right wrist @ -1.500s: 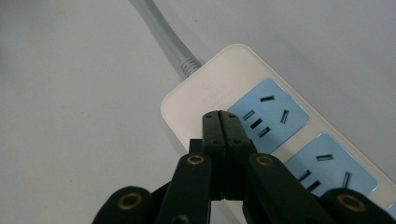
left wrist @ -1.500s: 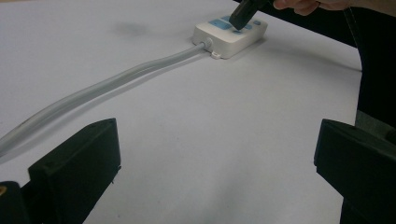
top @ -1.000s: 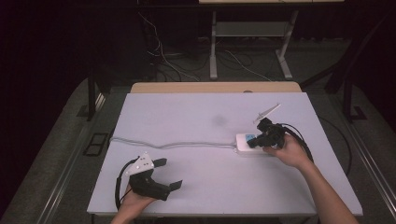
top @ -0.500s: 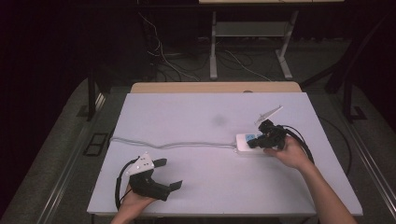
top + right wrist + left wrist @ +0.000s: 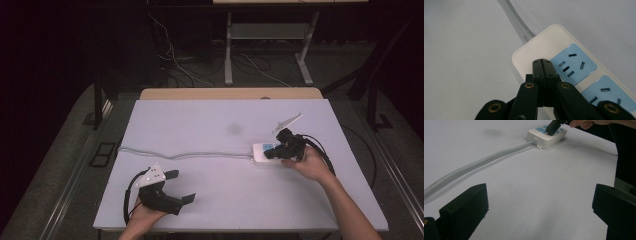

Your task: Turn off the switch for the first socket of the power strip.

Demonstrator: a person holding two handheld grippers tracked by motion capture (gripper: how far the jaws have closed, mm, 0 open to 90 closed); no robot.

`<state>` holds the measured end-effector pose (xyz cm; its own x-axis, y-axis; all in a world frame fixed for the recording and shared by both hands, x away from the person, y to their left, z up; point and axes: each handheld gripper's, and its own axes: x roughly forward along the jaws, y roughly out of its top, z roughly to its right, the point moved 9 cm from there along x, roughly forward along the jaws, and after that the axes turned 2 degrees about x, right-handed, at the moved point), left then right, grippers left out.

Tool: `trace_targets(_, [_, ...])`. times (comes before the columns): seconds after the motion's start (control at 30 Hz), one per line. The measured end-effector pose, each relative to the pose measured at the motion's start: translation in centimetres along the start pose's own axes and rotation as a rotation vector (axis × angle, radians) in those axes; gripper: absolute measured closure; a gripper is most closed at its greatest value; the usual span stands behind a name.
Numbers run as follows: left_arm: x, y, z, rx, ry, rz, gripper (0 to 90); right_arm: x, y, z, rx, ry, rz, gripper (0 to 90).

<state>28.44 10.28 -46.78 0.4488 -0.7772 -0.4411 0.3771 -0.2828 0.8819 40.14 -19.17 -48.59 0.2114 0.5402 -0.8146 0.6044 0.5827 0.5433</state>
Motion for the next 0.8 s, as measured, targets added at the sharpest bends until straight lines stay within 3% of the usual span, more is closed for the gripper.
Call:
trace_targets(0.6, [-0.01, 0.02, -0.06, 0.000, 0.000, 0.001, 0.0, -0.26, 0.33, -0.28, -0.019, -0.005, 0.009, 90.0])
trace_targets(0.8, [-0.02, 0.09, -0.10, -0.001, 0.000, 0.004, 0.0, -0.72, 0.05, -0.08, -0.004, -0.003, 0.008, 90.0])
